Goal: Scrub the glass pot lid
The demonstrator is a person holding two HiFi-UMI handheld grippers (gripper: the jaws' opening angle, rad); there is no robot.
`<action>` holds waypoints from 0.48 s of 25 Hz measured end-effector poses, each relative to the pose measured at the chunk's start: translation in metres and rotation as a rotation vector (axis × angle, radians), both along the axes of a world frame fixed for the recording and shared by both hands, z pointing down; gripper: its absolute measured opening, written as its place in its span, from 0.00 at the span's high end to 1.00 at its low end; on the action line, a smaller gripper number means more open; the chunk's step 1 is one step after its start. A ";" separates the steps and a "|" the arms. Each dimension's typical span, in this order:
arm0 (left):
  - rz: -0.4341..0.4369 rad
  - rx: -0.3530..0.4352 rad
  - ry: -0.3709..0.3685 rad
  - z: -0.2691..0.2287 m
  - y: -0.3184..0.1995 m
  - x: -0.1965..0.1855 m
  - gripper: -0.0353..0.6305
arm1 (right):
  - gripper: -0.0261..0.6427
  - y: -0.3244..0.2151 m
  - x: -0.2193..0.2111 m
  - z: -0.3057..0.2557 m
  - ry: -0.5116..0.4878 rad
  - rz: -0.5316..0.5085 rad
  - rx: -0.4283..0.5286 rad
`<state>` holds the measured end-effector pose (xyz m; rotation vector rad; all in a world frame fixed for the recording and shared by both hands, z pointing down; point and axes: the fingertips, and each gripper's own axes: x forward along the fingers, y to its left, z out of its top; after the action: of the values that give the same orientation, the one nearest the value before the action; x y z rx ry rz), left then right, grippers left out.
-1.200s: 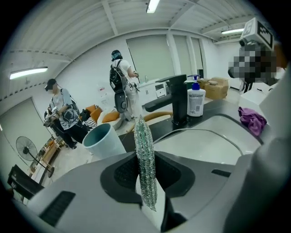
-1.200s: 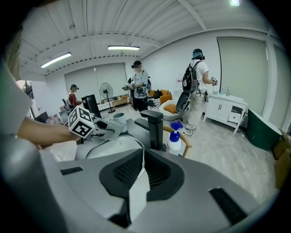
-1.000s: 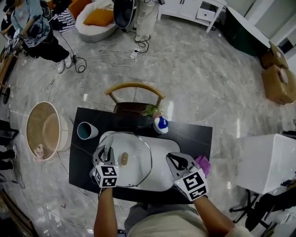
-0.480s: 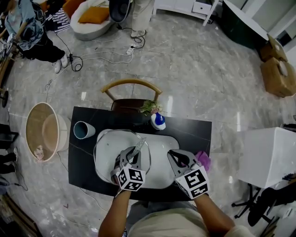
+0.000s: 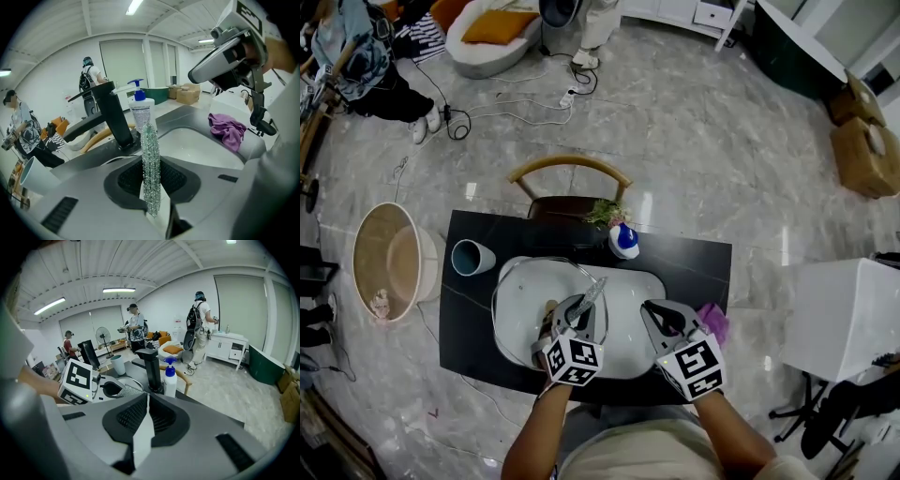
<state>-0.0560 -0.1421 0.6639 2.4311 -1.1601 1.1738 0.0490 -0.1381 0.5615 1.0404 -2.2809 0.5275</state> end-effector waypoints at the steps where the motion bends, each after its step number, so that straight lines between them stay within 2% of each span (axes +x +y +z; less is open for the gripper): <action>1: -0.002 -0.001 0.001 0.000 0.000 0.000 0.82 | 0.92 0.000 0.000 0.000 0.001 -0.001 0.000; 8: -0.017 -0.004 0.005 0.000 -0.001 -0.004 0.82 | 0.92 -0.001 0.001 0.001 0.003 -0.001 -0.002; 12: -0.046 -0.011 0.000 0.001 0.000 -0.019 0.82 | 0.92 -0.001 -0.001 0.002 0.004 -0.006 -0.001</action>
<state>-0.0754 -0.1416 0.6653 2.3831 -1.1992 1.1633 0.0480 -0.1389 0.5632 1.0334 -2.2791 0.5235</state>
